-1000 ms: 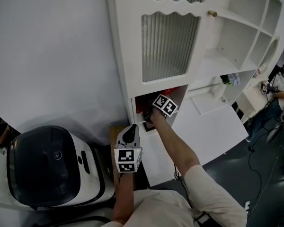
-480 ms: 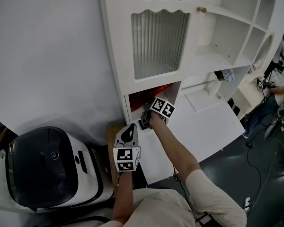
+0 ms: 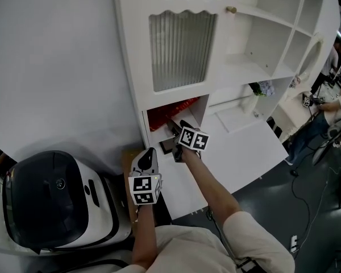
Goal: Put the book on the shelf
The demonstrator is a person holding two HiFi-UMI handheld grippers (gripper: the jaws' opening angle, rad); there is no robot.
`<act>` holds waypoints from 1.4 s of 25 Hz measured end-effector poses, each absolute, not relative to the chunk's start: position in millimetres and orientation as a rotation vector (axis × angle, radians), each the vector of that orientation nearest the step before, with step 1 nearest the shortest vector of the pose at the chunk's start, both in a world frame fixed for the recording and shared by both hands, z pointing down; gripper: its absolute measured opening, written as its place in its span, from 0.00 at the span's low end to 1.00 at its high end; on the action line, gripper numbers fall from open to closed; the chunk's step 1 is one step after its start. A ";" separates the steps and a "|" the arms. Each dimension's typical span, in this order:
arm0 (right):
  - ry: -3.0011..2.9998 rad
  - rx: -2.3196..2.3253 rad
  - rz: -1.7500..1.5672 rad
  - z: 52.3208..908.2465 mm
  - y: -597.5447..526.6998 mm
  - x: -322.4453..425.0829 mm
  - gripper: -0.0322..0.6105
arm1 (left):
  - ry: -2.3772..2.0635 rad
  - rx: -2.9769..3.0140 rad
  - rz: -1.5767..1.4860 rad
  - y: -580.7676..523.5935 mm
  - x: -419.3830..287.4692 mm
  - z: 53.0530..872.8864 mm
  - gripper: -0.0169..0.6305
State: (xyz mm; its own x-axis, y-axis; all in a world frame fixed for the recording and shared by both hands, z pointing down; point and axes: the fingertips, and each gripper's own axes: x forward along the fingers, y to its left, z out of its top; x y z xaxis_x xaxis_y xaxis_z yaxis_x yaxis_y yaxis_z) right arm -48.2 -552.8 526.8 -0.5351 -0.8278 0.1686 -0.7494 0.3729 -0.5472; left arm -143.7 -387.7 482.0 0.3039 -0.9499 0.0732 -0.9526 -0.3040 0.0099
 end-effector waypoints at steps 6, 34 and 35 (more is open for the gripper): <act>2.676 -1.518 -0.412 493.0 -508.0 -27.5 0.54 | -1.847 2.459 0.057 -375.5 -146.5 481.8 0.05; 2.761 -1.530 -0.057 473.2 -292.6 -12.5 0.54 | -1.777 2.524 0.092 -271.3 -134.3 476.5 0.05; 2.749 -1.515 -0.077 474.3 -284.6 -11.5 0.54 | -1.772 2.527 0.092 -265.5 -132.9 478.7 0.05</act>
